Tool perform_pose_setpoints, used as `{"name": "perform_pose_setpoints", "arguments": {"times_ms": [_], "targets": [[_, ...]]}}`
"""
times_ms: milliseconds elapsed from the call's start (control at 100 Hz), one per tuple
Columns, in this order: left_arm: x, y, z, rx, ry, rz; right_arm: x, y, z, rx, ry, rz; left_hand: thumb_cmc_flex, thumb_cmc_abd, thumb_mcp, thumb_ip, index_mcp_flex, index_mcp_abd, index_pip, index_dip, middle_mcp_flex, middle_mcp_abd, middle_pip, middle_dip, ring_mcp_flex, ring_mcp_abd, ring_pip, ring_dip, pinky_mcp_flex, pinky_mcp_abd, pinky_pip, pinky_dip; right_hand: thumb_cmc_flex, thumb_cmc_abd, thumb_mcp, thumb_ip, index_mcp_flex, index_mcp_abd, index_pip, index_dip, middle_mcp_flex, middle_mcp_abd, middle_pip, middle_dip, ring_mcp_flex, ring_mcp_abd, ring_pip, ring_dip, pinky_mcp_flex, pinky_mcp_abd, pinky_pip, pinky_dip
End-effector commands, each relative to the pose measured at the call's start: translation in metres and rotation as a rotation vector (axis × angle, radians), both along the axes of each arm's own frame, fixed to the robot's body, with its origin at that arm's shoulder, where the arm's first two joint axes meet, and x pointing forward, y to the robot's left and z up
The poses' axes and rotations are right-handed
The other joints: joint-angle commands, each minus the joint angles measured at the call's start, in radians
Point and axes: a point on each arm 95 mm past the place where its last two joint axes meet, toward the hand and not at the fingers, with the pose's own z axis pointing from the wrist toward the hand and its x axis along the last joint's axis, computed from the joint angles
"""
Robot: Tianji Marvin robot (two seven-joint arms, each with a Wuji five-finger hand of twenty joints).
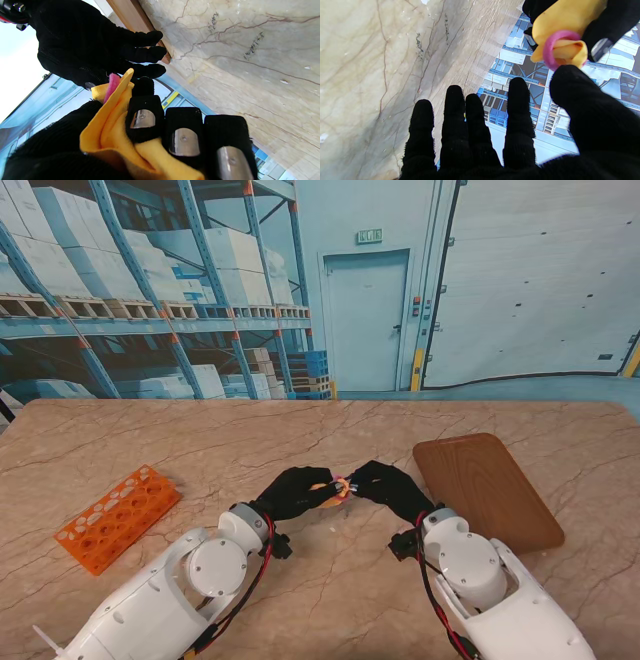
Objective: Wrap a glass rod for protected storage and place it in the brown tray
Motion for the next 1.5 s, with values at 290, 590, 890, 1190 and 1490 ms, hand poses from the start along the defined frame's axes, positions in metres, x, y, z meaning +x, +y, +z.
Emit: {"name": "perform_pose_setpoints", "arguments": {"times_ms": [290, 590, 890, 1190, 1490], "targets": [[-0.003, -0.004, -0.001, -0.011, 0.001, -0.003, 0.003, 0.011, -0.003, 0.011, 0.035, 0.015, 0.050, -0.003, 0.009, -0.040, 0.028, -0.034, 0.048, -0.015, 0.059, -0.067, 0.065, -0.004, 0.036, -0.001, 0.094, 0.001, 0.016, -0.065, 0.253, 0.026, -0.044, 0.003, -0.028, 0.013, 0.023, 0.030, -0.127, 0.038, 0.001, -0.003, 0.003, 0.009, -0.010, -0.007, 0.003, 0.003, 0.001, -0.024, -0.005, 0.019], [-0.003, -0.005, 0.000, -0.016, -0.002, -0.005, 0.007, 0.017, -0.001, 0.047, 0.061, 0.013, 0.061, 0.013, -0.015, -0.037, 0.067, -0.020, 0.069, -0.005, 0.066, -0.065, 0.077, -0.007, 0.036, 0.003, 0.098, -0.002, 0.015, -0.053, 0.253, 0.030, -0.047, 0.046, -0.007, 0.014, 0.026, 0.022, -0.153, 0.051, 0.003, -0.004, 0.006, 0.009, -0.008, -0.009, 0.008, 0.005, 0.004, -0.031, -0.002, 0.021], [-0.003, -0.005, -0.001, -0.014, 0.001, 0.003, 0.007, 0.021, 0.001, 0.120, 0.106, 0.015, 0.088, 0.032, -0.050, -0.037, 0.067, 0.002, 0.070, 0.006, 0.068, -0.036, 0.090, -0.020, 0.036, 0.010, 0.101, -0.006, 0.014, -0.038, 0.253, 0.037, 0.018, -0.003, 0.043, -0.068, 0.051, -0.041, -0.099, -0.054, 0.018, -0.008, 0.003, 0.005, -0.003, -0.009, 0.006, 0.002, 0.006, -0.031, 0.000, 0.020], [-0.003, -0.005, 0.000, -0.016, -0.001, 0.014, 0.005, 0.018, 0.003, 0.136, 0.107, 0.001, 0.092, 0.016, -0.043, -0.030, 0.073, 0.016, 0.080, 0.012, 0.068, -0.040, 0.093, -0.024, 0.036, 0.010, 0.100, -0.008, 0.013, -0.033, 0.253, 0.035, 0.174, 0.002, 0.081, -0.047, 0.201, -0.057, 0.105, -0.128, 0.100, -0.016, 0.013, 0.008, 0.028, -0.002, 0.017, 0.006, 0.019, -0.019, 0.004, 0.021], [-0.003, -0.006, 0.001, -0.019, -0.018, 0.045, 0.006, 0.013, 0.000, 0.039, -0.006, 0.000, 0.076, 0.003, 0.022, 0.005, 0.103, 0.062, 0.120, 0.014, 0.070, -0.010, 0.123, -0.054, 0.036, 0.031, 0.092, -0.015, 0.008, 0.024, 0.253, 0.030, 0.166, -0.027, 0.167, 0.013, 0.207, -0.046, 0.145, -0.072, 0.139, -0.019, 0.041, 0.017, 0.048, 0.000, 0.044, 0.014, 0.025, -0.013, 0.020, 0.019]]}}
